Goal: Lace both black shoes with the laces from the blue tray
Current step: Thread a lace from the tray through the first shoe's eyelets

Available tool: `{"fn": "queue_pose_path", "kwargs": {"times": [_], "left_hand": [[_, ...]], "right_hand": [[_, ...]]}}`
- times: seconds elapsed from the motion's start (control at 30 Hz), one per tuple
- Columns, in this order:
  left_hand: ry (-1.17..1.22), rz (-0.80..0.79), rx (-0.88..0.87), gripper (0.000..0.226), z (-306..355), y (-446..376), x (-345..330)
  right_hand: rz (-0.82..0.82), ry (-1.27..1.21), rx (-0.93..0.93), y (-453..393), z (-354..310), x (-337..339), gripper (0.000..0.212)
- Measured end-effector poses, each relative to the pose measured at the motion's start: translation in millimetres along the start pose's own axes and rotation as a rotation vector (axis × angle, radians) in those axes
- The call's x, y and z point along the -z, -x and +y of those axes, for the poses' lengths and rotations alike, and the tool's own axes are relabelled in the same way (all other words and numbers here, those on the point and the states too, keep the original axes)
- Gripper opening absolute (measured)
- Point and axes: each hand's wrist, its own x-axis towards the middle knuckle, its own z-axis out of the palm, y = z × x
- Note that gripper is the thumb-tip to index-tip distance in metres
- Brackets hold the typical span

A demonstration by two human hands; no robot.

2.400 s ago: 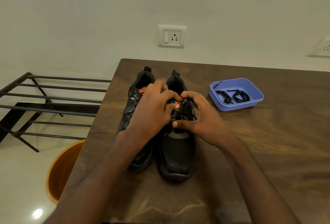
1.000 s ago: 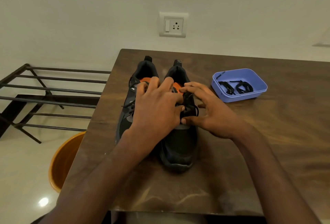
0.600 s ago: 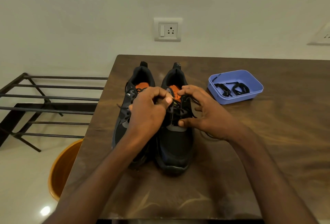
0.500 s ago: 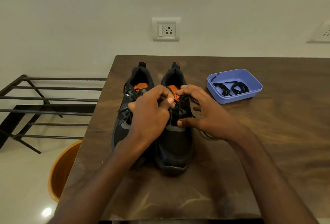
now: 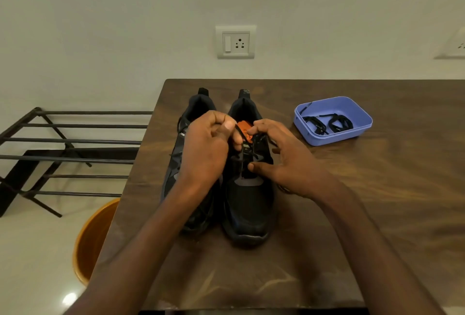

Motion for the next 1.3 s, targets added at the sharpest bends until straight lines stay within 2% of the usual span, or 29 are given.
{"fn": "queue_pose_path", "kwargs": {"times": [0.03, 0.07, 0.1, 0.2, 0.3, 0.37, 0.43, 0.53, 0.57, 0.6, 0.63, 0.7, 0.8, 0.87, 0.93, 1.1, 1.17, 1.2, 1.23, 1.3], "left_hand": [[0.080, -0.019, 0.022, 0.014, 3.3, -0.7, 2.8], [0.030, -0.041, -0.025, 0.009, 4.2, -1.4, 4.9], [-0.097, -0.063, -0.128, 0.004, 3.5, -0.9, 6.0], [-0.602, -0.138, -0.443, 0.018, -7.6, -1.2, 3.5], [-0.801, -0.106, -0.478, 0.013, -11.1, -1.3, -1.9], [-0.792, -0.029, -0.486, 0.009, -12.9, 0.7, -3.2], [-0.541, 0.058, -0.446, 0.011, -10.1, 0.4, -2.2], [0.231, 0.122, -0.200, 0.018, 12.3, -2.8, 6.2], [0.362, 0.100, -0.155, 0.021, 17.5, -3.2, 7.9], [0.375, 0.068, -0.151, 0.020, 18.9, -2.8, 8.5], [0.285, 0.040, -0.191, 0.017, 17.1, -1.7, 8.5], [-0.089, -0.031, -0.365, 0.006, 1.4, -2.0, 8.8], [-0.544, -0.218, -0.494, 0.014, -19.9, -5.7, 8.9], [-0.660, -0.234, -0.516, 0.020, -23.9, -5.7, 7.3], [-0.706, -0.179, -0.535, 0.021, -25.8, -5.6, 6.6], [-0.758, 0.001, -0.596, 0.007, -19.5, -2.4, 1.1], [-0.646, 0.177, -0.547, 0.011, -15.0, -1.3, 4.8], [-0.481, 0.262, -0.469, 0.011, -13.7, -3.1, 8.2], [-0.238, 0.306, -0.348, 0.011, -10.5, -5.3, 11.9], [0.277, 0.292, -0.116, 0.019, -2.0, -7.0, 15.9]], "right_hand": [[-0.001, -0.007, 0.003, 0.1, 0.2, -0.5, 0.066], [0.001, -0.016, 0.007, 0.0, -0.2, -1.0, 0.065], [0.006, -0.026, 0.011, -0.2, -0.9, -1.4, 0.064], [0.026, -0.035, 0.028, -1.2, -1.9, -1.9, 0.064], [0.031, -0.007, 0.025, -1.3, -1.8, -2.3, 0.062], [0.025, 0.000, 0.019, -1.0, -2.3, -3.4, 0.061], [0.027, -0.013, 0.017, -0.3, -2.9, -3.0, 0.061], [0.017, -0.035, 0.006, 0.8, -4.0, -1.0, 0.060], [0.013, -0.028, 0.008, 1.1, -4.0, -0.5, 0.060], [0.013, -0.020, 0.012, 1.5, -4.0, -0.6, 0.060], [0.015, -0.017, 0.017, 1.5, -3.9, -0.7, 0.060], [0.014, -0.015, 0.024, 1.0, -3.7, -0.9, 0.061], [0.011, -0.017, 0.035, 0.8, -3.1, -1.2, 0.061], [0.010, -0.010, 0.034, 0.9, -1.7, -1.3, 0.061], [0.009, -0.002, 0.035, 0.1, -1.2, -1.7, 0.061], [0.017, 0.006, 0.026, -0.1, -0.9, -1.6, 0.062], [0.018, -0.011, 0.019, 1.0, -1.6, 0.7, 0.061], [0.019, -0.022, 0.017, 1.3, -2.0, 1.4, 0.061], [0.022, -0.027, 0.018, 1.4, -2.1, 1.5, 0.060], [0.026, -0.019, 0.020, 0.8, -2.2, -0.3, 0.061]]}}
